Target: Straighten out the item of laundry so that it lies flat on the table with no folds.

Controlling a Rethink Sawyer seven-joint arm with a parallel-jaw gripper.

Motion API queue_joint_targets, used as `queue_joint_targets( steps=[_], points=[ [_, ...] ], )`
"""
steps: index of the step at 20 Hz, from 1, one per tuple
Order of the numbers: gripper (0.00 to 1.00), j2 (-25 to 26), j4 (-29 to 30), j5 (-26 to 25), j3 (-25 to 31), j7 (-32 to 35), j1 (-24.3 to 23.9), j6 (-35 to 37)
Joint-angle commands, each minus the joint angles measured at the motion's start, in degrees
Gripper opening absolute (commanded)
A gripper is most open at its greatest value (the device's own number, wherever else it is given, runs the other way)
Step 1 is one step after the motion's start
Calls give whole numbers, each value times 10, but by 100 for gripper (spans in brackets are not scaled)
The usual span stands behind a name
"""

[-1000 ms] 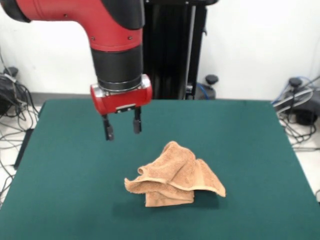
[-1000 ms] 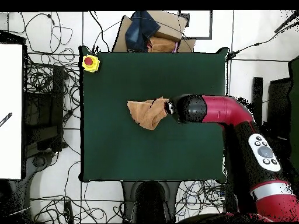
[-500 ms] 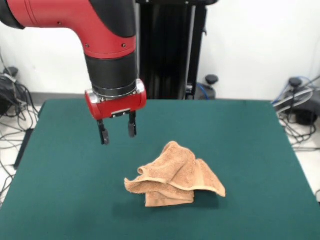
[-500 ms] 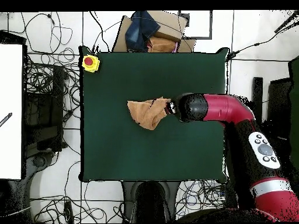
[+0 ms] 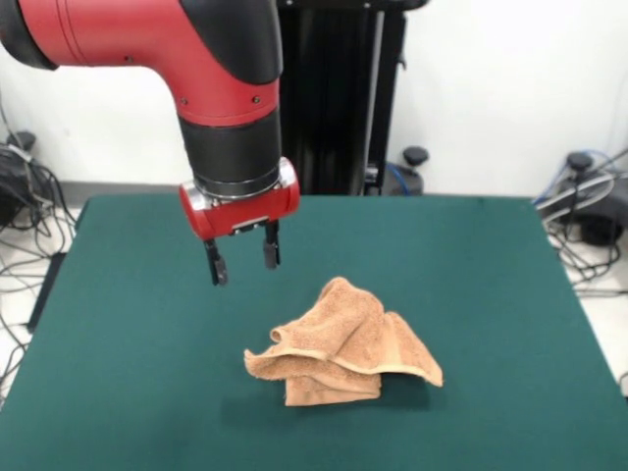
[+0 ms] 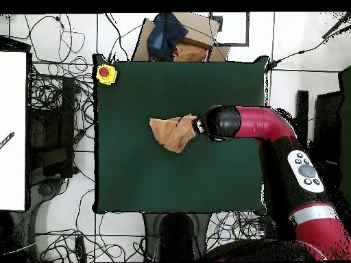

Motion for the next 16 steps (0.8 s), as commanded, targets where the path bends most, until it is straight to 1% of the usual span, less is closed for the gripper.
queue_joint_targets(
  steps=[1, 7, 11, 16],
  points=[
    [100, 9, -33, -14, 33, -94, 29, 76],
    [100, 28, -60, -24, 41, -99, 32, 63],
    [100, 29, -56, -14, 52, -101, 22, 50],
    [100, 36, -51, -14, 62, -103, 13, 27]
  ],
)
